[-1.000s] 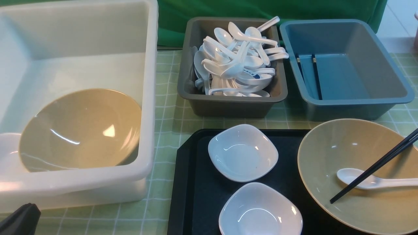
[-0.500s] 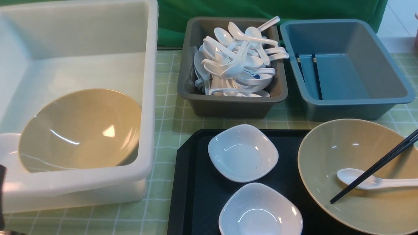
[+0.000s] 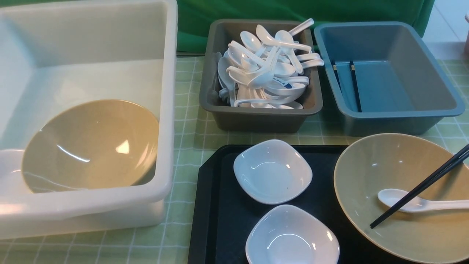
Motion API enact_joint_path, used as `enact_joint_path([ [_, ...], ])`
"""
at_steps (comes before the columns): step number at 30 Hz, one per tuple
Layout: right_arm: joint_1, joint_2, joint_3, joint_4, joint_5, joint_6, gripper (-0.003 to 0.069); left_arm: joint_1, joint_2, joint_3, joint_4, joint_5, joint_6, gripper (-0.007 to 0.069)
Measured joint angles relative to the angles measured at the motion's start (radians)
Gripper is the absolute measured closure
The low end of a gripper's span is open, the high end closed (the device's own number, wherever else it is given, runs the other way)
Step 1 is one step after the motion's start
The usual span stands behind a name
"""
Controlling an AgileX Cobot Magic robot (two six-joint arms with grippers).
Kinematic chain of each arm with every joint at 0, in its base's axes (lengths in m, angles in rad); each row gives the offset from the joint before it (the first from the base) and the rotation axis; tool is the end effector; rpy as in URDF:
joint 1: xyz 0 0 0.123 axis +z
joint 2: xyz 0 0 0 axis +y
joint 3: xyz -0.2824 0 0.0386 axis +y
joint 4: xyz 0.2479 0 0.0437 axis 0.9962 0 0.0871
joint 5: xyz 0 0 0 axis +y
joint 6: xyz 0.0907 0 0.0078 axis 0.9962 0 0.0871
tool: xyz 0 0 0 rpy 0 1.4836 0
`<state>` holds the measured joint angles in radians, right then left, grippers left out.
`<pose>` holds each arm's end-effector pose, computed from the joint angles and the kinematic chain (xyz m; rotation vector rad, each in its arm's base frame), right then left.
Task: On green table put chopsticks spoon bowls plates into blue grey white boxes.
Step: 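Move the grippers toward the tableware on the black tray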
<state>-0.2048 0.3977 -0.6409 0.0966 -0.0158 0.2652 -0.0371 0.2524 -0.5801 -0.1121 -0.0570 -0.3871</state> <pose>0.0689 -0.0144 0.4008 0.3439 1.1766 0.1359 0.0380 -0.0008 0.3933 -0.2600 1.0804 -0.4770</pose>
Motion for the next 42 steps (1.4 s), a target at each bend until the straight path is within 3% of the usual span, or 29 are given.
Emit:
enact_joint_path([
  [1, 0.000, 0.039, -0.029, 0.000, 0.025, -0.014, 0.0415, 0.000, 0.021, -0.025, 0.008, 0.039, 0.001, 0.0627],
  [2, 0.000, 0.160, -0.090, 0.000, 0.091, -0.080, 0.0415, 0.000, 0.120, -0.119, 0.061, 0.214, 0.020, 0.0627],
  [3, 0.000, 0.173, -0.102, 0.000, 0.104, -0.089, 0.0415, 0.000, 0.130, -0.127, 0.061, 0.233, 0.025, 0.0627],
  [5, 0.000, 0.298, -0.140, 0.000, 0.152, -0.205, 0.0415, 0.000, 0.242, -0.197, 0.144, 0.441, 0.073, 0.0627],
  [8, 0.015, 0.412, -0.142, -0.002, 0.195, -0.272, 0.0415, 0.000, 0.337, -0.222, 0.190, 0.578, 0.105, 0.0627],
  [11, 0.075, 0.470, -0.145, -0.004, 0.283, -0.317, 0.0415, 0.000, 0.386, -0.214, 0.141, 0.680, 0.112, 0.0627],
  [15, 0.206, 0.562, -0.188, -0.005, 0.507, -0.396, 0.0415, -0.011, 0.398, -0.147, -0.028, 0.692, 0.168, 0.0627],
  [17, 0.265, 0.628, -0.234, -0.005, 0.639, -0.482, 0.0415, -0.054, 0.399, -0.112, -0.149, 0.674, 0.256, 0.0627],
  [19, 0.321, 0.695, -0.289, -0.005, 0.782, -0.606, 0.0415, -0.128, 0.407, -0.096, -0.264, 0.674, 0.418, 0.0627],
  [20, 0.326, 0.708, -0.301, -0.005, 0.793, -0.633, 0.0415, -0.135, 0.410, -0.096, -0.286, 0.676, 0.435, 0.0627],
  [21, 0.354, 0.754, -0.342, -0.005, 0.877, -0.764, 0.0415, -0.195, 0.424, -0.097, -0.373, 0.693, 0.572, 0.0627],
  [23, 0.369, 0.813, -0.391, -0.005, 0.944, -0.921, 0.0415, -0.275, 0.457, -0.119, -0.480, 0.744, 0.733, 0.0627],
  [26, 0.374, 0.851, -0.416, -0.008, 0.970, -1.020, 0.0415, -0.325, 0.498, -0.153, -0.565, 0.792, 0.853, 0.0627],
  [28, 0.374, 0.886, -0.430, -0.010, 0.988, -1.130, 0.0415, -0.354, 0.532, -0.178, -0.623, 0.827, 0.914, 0.0627],
  [30, 0.374, 0.931, -0.436, -0.025, 1.025, -1.316, 0.0414, -0.374, 0.579, -0.215, -0.687, 0.868, 1.002, 0.0627],
  [32, 0.375, 0.965, -0.437, -0.062, 1.038, -1.397, 0.0401, -0.376, 0.601, -0.225, -0.713, 0.875, 1.041, 0.0627],
  [37, 0.407, 1.064, -0.457, -0.290, 1.035, -1.434, 0.0321, -0.378, 0.632, -0.230, -0.735, 0.871, 1.085, 0.0627],
  [42, 0.424, 1.120, -0.477, -0.375, 1.007, -1.419, 0.0273, -0.378, 0.633, -0.230, -0.736, 0.866, 1.104, 0.0627],
])
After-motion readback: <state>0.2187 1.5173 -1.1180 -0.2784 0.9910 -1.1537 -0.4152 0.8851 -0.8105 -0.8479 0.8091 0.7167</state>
